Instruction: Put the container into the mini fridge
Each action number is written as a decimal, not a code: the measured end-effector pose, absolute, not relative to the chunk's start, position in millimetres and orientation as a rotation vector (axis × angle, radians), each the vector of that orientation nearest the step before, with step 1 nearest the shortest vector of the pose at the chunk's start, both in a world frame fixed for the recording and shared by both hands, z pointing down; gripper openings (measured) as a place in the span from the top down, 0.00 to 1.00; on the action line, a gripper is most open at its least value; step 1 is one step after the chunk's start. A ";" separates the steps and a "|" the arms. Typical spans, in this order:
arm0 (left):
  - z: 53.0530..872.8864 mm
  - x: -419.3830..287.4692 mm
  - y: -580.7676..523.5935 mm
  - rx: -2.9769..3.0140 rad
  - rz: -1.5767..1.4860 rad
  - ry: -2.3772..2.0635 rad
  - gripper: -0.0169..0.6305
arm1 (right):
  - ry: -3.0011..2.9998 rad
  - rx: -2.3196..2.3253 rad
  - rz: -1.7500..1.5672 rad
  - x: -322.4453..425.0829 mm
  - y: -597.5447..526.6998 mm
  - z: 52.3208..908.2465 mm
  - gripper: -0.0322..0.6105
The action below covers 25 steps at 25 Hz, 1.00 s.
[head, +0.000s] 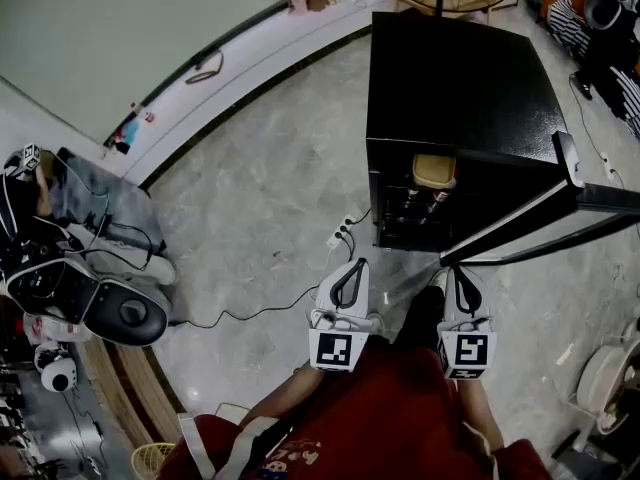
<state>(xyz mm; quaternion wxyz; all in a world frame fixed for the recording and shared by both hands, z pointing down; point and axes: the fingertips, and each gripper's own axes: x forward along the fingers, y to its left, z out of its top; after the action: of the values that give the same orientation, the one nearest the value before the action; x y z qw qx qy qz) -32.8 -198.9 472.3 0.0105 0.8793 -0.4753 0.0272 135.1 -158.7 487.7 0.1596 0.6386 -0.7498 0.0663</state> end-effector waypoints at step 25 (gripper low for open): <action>478.3 -28.0 -205.3 2.738 0.093 -1.453 0.97 | -2.126 1.818 0.190 138.2 -167.3 498.6 0.95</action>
<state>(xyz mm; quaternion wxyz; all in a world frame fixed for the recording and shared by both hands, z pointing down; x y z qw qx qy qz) -28.0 -205.3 478.3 0.0203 0.8827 -0.4686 0.0299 138.2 -167.3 498.6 0.1681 0.6391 -0.7476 0.0669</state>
